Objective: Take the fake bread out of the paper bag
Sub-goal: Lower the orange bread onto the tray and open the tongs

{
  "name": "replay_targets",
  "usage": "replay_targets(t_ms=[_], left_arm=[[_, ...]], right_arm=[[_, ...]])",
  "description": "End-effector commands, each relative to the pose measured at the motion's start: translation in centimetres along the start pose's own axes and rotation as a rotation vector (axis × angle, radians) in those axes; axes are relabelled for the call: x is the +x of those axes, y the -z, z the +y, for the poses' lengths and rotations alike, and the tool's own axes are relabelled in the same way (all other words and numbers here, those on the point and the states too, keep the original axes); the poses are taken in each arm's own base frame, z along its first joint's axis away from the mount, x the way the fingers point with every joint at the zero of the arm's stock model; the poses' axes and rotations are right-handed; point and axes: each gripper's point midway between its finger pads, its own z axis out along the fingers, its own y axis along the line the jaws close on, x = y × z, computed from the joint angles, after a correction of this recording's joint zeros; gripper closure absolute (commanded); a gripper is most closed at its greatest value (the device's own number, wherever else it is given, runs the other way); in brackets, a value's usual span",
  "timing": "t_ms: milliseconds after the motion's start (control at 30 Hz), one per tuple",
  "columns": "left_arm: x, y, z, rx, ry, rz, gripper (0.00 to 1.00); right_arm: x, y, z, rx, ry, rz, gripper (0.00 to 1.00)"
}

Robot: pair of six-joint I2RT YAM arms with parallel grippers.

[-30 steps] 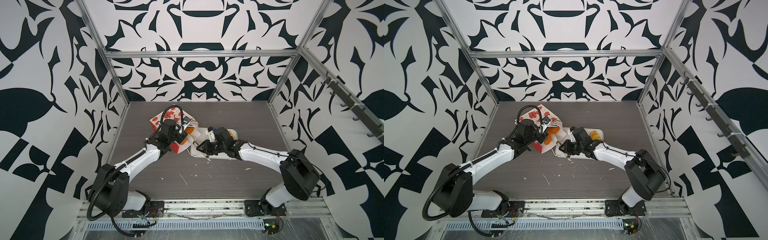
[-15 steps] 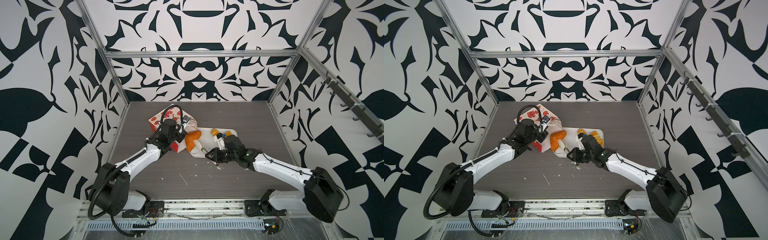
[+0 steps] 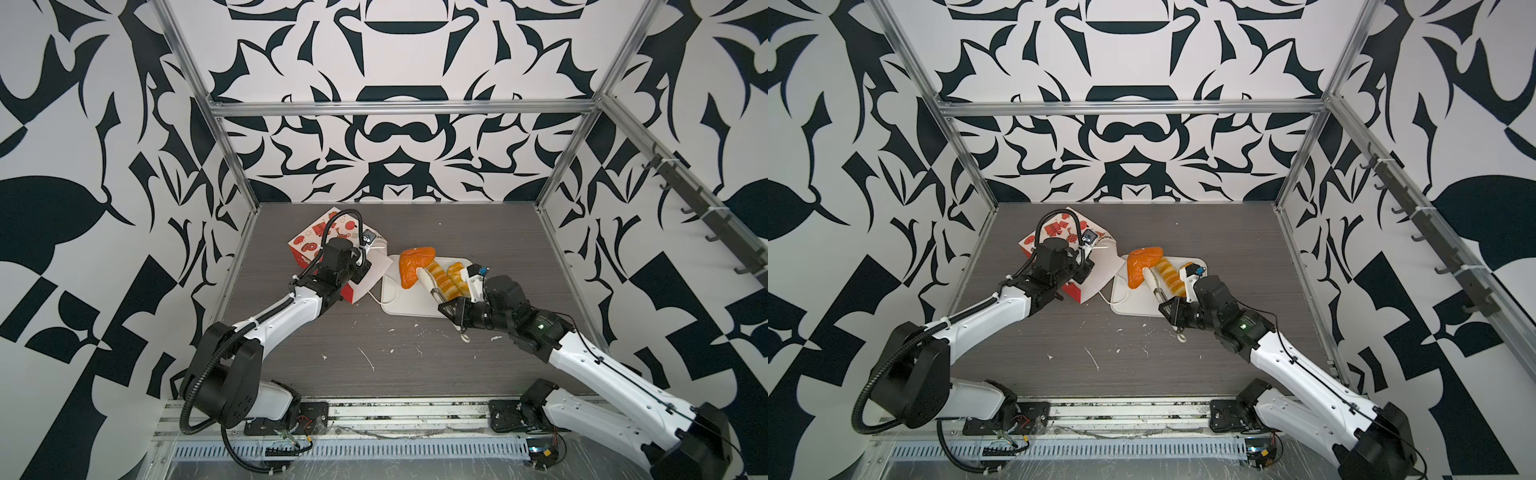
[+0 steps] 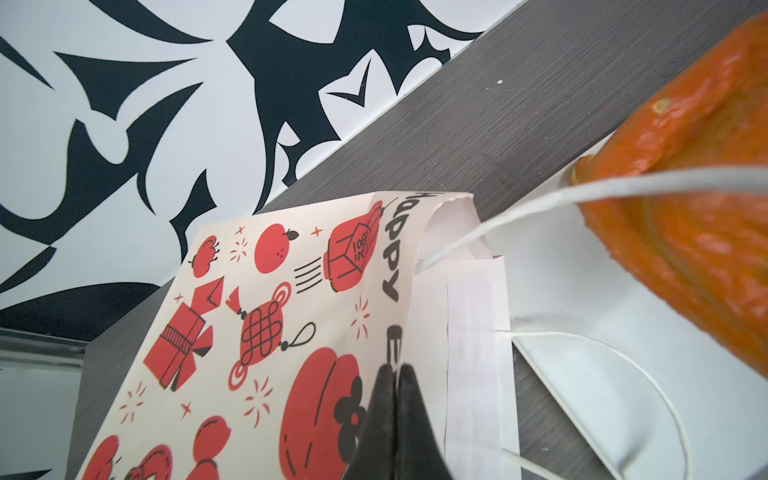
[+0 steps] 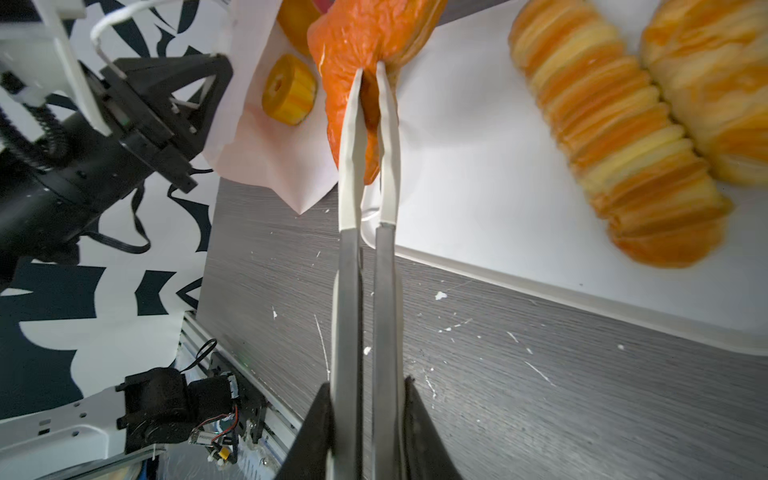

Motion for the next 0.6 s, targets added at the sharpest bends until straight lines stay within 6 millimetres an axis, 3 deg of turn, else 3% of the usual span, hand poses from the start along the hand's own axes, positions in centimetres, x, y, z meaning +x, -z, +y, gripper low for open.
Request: replay_targets(t_ms=[0,367,567], left_arm=[[-0.7,0.9,1.7,-0.048,0.022,-0.02,1.0],[-0.5,2.2,5.1,-0.138,0.097,-0.047,1.0],[-0.4,2.6,5.6,-0.161,0.106,-0.056,1.0]], right_arm=[[-1.5,0.4,0.0,-0.01,0.032,-0.046,0.91],[-3.7,-3.0,0.5,-0.04,0.059,0.01,0.91],[-3.8,-5.4,0.5,-0.063,0.031,0.051,0.91]])
